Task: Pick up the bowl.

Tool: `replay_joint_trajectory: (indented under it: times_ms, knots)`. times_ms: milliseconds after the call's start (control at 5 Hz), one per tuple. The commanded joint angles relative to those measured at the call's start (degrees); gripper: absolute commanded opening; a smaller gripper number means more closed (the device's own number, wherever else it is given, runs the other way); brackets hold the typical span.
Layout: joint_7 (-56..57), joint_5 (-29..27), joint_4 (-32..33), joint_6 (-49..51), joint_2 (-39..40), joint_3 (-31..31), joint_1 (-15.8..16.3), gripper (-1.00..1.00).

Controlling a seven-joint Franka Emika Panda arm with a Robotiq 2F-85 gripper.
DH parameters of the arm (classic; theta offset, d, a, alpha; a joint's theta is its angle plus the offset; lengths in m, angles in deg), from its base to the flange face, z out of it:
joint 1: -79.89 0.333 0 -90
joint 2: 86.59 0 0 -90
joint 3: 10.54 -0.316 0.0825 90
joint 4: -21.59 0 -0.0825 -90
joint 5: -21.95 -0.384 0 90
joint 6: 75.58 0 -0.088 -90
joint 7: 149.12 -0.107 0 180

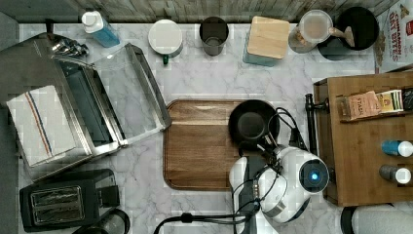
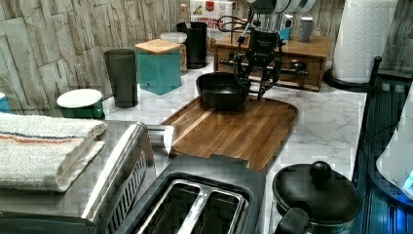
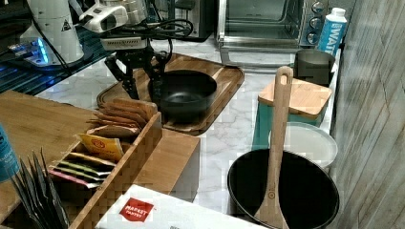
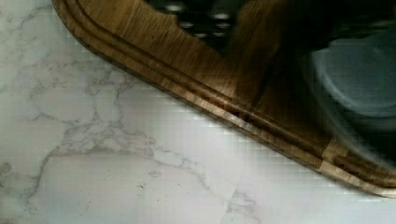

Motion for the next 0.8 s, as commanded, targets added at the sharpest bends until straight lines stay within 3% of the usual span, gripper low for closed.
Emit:
replay_joint_trajectory:
  times_ms: [200, 400, 600, 800]
  knots:
    - [-2.46, -0.39, -3.14, 2.3, -2.67, 0.17, -0.52, -1.0]
    - [-5.36, 3.49, -4.55, 7.4, -4.45, 7.06, 6.3, -1.0]
    - [-7.04, 7.5, -5.36, 11.86, -10.22, 4.08, 4.32, -1.0]
    - [-15.84, 17.7, -8.01, 13.53, -15.81, -0.15, 4.08, -1.0]
